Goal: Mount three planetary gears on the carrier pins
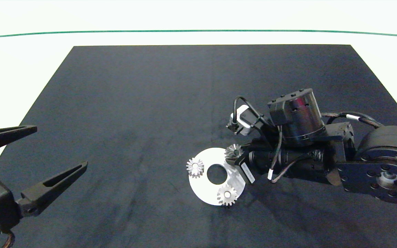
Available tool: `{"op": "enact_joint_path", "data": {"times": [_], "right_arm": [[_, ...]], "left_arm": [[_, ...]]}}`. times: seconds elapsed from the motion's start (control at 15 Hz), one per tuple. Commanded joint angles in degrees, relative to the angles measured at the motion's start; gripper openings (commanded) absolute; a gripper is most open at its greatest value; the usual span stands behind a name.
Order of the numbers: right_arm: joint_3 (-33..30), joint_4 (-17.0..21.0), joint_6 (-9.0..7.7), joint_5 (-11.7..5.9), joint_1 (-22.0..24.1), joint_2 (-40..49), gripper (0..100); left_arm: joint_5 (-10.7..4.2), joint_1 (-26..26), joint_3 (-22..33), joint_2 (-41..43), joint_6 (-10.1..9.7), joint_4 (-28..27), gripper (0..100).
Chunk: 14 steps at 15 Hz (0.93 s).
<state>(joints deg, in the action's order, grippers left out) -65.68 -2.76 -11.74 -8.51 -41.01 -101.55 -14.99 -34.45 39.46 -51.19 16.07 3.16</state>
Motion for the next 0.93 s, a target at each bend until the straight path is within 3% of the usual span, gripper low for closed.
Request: {"op": "enact_joint_path", "data": {"times": [0.07, 0.27, 0.47, 0.53, 0.93], "right_arm": [[-1.11, -0.06, 0.67, -0.02, -0.12, 0.3, 0], [-2.87, 1.7, 0.67, -0.02, -0.3, 0.3, 0], [-8.41, 10.84, 0.75, 0.16, -0.48, 1.0, 0], [-9.38, 11.98, 0.75, 0.16, -0.56, 0.91, 0], [-10.34, 13.83, 0.75, -0.02, -0.56, 0.3, 0]], "left_arm": [[-0.03, 0.0, 0.0, 0.04, 0.1, 0.01, 100], [-0.12, 0.0, 0.09, 0.04, 0.1, 0.09, 100], [-0.12, 0.0, 0.09, 0.04, 0.1, 0.09, 100], [-0.12, 0.0, 0.09, 0.04, 0.1, 0.09, 100], [-0.12, 0.0, 0.18, 0.04, 0.1, 0.09, 100]]}}
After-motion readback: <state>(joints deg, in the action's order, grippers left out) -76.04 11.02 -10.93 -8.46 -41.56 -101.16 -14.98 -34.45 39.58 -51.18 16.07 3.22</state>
